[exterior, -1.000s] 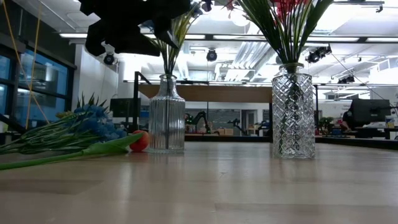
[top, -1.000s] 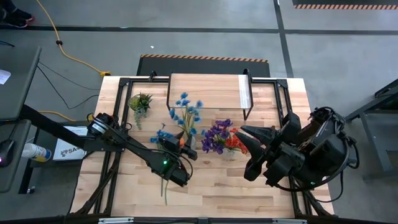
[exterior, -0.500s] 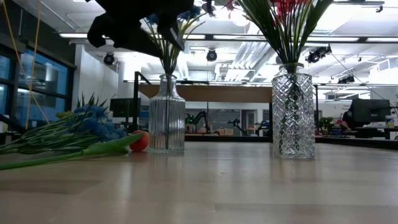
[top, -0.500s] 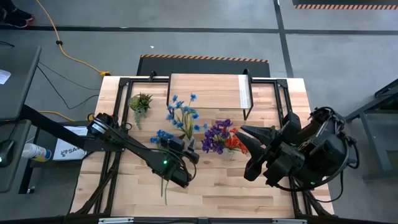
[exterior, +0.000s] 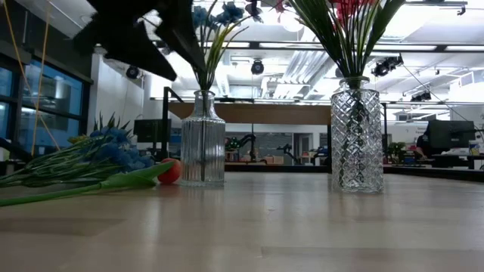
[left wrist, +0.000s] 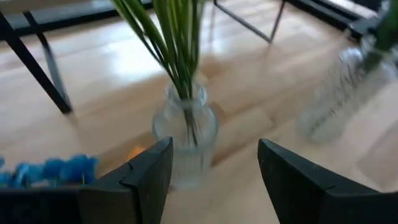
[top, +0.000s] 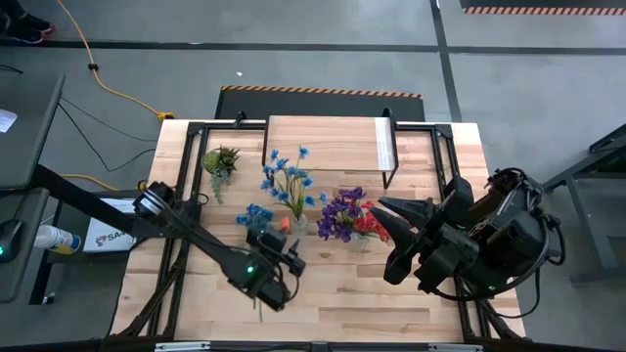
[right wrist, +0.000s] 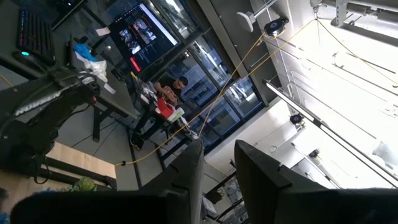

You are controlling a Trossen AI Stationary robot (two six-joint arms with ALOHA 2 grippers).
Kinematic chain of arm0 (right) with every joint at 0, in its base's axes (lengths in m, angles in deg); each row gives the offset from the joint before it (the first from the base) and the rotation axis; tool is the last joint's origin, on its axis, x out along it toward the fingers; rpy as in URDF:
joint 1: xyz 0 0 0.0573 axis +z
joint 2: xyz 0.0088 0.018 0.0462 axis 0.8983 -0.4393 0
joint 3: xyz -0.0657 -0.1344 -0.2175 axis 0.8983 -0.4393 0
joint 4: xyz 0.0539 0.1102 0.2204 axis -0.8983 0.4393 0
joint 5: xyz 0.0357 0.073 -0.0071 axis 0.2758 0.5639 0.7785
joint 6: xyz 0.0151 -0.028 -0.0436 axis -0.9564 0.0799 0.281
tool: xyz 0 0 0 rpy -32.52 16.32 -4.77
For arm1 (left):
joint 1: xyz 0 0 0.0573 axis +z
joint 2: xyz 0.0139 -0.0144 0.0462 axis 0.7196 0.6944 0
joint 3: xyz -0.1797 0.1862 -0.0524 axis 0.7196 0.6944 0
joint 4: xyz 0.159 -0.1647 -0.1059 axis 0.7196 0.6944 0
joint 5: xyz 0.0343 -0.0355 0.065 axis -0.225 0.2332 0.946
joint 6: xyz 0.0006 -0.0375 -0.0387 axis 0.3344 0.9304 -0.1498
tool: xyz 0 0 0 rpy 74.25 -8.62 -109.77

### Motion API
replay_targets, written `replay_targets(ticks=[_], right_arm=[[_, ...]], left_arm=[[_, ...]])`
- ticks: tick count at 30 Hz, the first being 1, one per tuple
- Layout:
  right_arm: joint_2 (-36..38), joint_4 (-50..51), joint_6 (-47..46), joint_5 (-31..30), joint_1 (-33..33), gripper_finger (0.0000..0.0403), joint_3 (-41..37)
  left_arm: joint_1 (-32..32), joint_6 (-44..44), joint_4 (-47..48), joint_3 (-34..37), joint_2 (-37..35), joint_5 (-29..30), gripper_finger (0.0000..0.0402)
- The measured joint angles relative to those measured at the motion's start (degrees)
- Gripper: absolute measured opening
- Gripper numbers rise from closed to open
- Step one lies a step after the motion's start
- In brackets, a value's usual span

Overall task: Pick and place flowers into a vace then onto a shelf
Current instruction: Put the orange flower into the left transparent flower vase

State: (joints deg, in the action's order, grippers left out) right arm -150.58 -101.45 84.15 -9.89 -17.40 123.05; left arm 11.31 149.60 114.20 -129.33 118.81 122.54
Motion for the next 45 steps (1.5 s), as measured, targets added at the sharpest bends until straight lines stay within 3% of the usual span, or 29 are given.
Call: replay_targets(ticks=[9, 20, 28, 34, 45], right_arm=[[0.0, 0.0, 0.1, 0.0, 0.0, 0.0083, 0.0], [0.0, 0.0, 0.0, 0.0, 0.0, 0.0083, 0.0], [0.0, 0.0, 0.0, 0.0, 0.0, 0.0083, 0.0], [0.0, 0.0, -0.1, 0.3, 0.0, 0.0083, 0.0], [0.0, 0.1, -1.2, 0.2, 0.0, 0.0083, 0.0]], left_arm=[[-6.2, -0.2, 1.7, 0.0, 0.0, -14.3, 0.0268], [-7.7, 3.1, 5.1, 0.1, 0.0, -24.2, 0.0268], [-7.7, 13.5, 4.3, 3.2, 0.0, -32.9, 0.0268], [-6.6, 12.7, -2.9, 6.5, 0.2, -33.4, 0.0268], [-0.2, 5.7, -6.1, 7.9, 0.7, -38.8, 0.0268]])
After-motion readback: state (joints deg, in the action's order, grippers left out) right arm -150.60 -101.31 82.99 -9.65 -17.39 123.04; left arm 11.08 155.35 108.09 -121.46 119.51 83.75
